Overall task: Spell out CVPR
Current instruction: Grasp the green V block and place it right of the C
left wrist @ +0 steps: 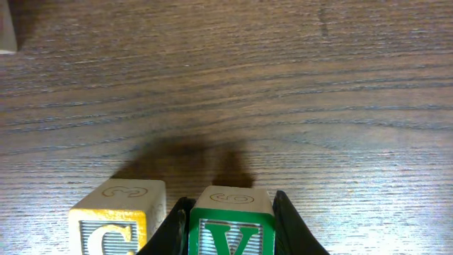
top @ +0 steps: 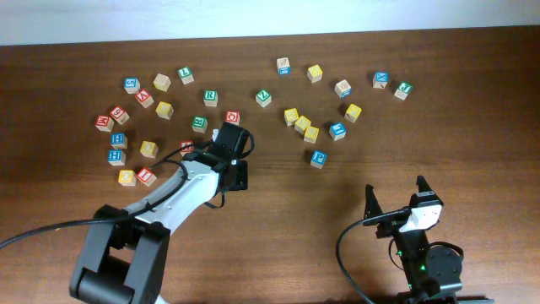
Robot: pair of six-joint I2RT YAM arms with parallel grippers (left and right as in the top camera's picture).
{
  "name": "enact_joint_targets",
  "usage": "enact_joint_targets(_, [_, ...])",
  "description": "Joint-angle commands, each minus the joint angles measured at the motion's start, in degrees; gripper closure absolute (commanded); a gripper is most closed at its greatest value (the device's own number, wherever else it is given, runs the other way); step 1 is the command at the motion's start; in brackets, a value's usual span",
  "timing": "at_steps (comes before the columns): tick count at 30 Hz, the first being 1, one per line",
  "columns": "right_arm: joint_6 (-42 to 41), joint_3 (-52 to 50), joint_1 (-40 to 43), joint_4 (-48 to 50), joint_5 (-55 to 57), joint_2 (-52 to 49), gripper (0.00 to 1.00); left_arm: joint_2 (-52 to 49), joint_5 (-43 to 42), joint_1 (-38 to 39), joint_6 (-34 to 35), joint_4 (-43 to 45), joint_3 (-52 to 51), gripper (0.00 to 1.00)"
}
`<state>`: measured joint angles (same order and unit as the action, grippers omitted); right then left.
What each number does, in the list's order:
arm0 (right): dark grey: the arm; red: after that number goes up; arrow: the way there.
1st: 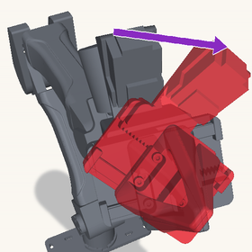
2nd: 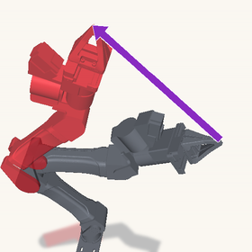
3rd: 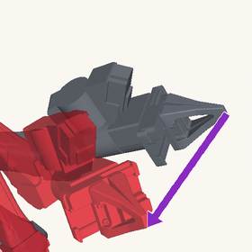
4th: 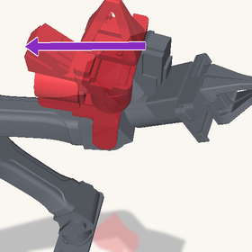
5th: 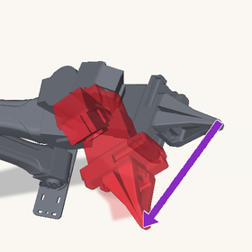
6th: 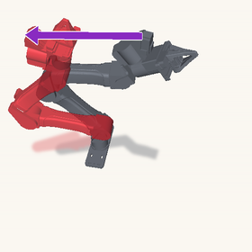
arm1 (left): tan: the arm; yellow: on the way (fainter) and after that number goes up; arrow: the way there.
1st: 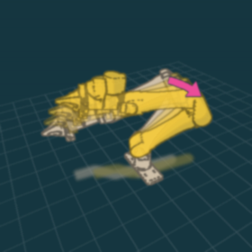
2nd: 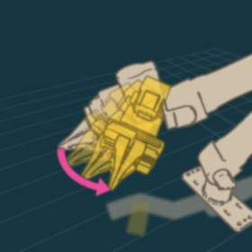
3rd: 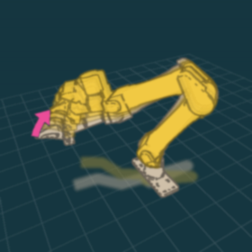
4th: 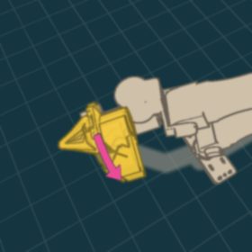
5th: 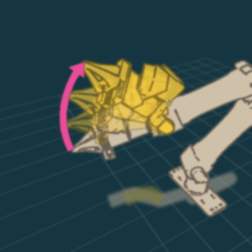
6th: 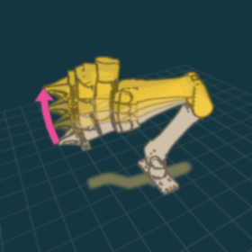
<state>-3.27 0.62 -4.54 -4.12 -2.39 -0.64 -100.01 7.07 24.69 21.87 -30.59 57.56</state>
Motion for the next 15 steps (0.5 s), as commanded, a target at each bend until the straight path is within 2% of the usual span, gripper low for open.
enact_joint_targets(1, [-0.59,-0.31,0.11,-0.37,0.26,0.39,0.02,-0.39,1.79,0.20,-0.68,0.09,-0.37,0.83])
enact_joint_targets(4, [-0.59,-0.31,0.11,-0.35,0.26,0.39,0.02,-0.39,1.73,0.20,-0.68,-0.11,-0.37,0.77])
enact_joint_targets(9, [-0.59,-0.31,0.11,-0.35,0.26,0.39,0.02,-0.39,1.11,0.20,-0.68,-0.11,-0.37,0.76])
enact_joint_targets(15, [-0.59,-0.31,0.11,-0.35,0.26,0.39,0.02,-0.37,1.14,0.20,-0.70,-0.31,-0.20,0.66])
